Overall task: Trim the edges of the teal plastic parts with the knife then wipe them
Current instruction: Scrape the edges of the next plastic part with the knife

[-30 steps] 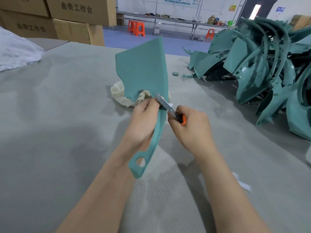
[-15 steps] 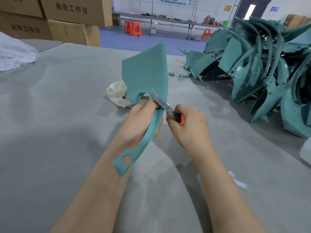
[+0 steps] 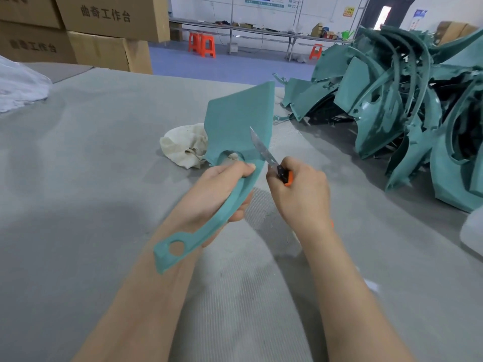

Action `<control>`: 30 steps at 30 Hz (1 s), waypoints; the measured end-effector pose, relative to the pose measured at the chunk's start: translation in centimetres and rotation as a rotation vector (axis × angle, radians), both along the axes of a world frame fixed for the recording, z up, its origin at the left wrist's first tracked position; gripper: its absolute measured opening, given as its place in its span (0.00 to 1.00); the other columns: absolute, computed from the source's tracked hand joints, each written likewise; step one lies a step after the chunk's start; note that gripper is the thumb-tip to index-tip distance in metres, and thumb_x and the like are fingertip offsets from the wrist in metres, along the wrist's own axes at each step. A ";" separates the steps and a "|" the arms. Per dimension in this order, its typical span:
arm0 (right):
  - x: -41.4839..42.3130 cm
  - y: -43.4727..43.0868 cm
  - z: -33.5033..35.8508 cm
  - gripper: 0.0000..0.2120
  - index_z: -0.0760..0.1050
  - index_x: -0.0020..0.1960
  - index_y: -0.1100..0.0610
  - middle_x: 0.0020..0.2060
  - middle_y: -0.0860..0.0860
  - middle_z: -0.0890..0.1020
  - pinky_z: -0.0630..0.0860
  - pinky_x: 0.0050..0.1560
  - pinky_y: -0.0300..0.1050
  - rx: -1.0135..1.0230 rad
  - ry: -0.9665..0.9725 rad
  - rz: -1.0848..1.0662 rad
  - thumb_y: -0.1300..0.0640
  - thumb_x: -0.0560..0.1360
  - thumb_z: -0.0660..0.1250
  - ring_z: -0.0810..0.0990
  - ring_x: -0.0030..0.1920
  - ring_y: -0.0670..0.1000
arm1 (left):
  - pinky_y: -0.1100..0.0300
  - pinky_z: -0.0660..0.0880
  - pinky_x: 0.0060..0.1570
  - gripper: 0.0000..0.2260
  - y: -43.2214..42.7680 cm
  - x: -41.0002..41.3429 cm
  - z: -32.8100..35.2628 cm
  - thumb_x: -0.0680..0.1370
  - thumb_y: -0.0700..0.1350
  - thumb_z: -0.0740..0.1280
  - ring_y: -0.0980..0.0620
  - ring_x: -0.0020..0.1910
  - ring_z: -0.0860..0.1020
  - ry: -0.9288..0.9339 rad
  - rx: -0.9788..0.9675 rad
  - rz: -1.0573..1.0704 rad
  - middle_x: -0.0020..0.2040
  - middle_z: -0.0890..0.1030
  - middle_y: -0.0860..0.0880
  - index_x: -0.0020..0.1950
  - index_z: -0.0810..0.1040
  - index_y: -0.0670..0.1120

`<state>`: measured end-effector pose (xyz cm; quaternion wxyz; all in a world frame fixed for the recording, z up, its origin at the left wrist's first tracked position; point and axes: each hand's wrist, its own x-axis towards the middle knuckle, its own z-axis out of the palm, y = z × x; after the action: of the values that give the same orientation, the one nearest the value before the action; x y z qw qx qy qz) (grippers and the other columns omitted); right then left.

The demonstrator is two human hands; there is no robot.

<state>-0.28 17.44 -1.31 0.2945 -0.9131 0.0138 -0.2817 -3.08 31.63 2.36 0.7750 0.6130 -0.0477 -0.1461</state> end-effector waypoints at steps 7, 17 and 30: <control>0.0 -0.3 0.0 0.20 0.57 0.30 0.53 0.22 0.48 0.65 0.56 0.27 0.44 0.023 -0.008 -0.022 0.52 0.74 0.64 0.63 0.27 0.49 | 0.69 0.54 0.18 0.16 0.8 0.2 -0.2 0.80 0.41 0.58 0.58 0.19 0.56 -0.011 0.062 -0.069 0.22 0.59 0.54 0.33 0.60 0.49; 0.1 -0.5 0.0 0.19 0.58 0.31 0.54 0.23 0.49 0.66 0.57 0.27 0.44 0.037 -0.023 -0.059 0.52 0.74 0.65 0.64 0.31 0.57 | 0.70 0.54 0.17 0.18 1.5 0.1 -0.1 0.80 0.42 0.58 0.59 0.19 0.56 -0.019 0.095 -0.144 0.21 0.59 0.54 0.31 0.60 0.50; 0.2 -1.0 0.4 0.19 0.58 0.31 0.53 0.24 0.48 0.67 0.56 0.30 0.49 0.098 -0.068 -0.112 0.54 0.74 0.64 0.66 0.33 0.58 | 0.69 0.56 0.17 0.19 2.2 0.2 -0.3 0.79 0.44 0.60 0.59 0.19 0.57 -0.002 0.140 -0.240 0.21 0.60 0.54 0.28 0.63 0.49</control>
<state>-0.04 16.44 -0.89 0.3229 -0.8853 0.0686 -0.3275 -2.93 33.80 2.07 0.7070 0.6558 -0.1112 -0.2402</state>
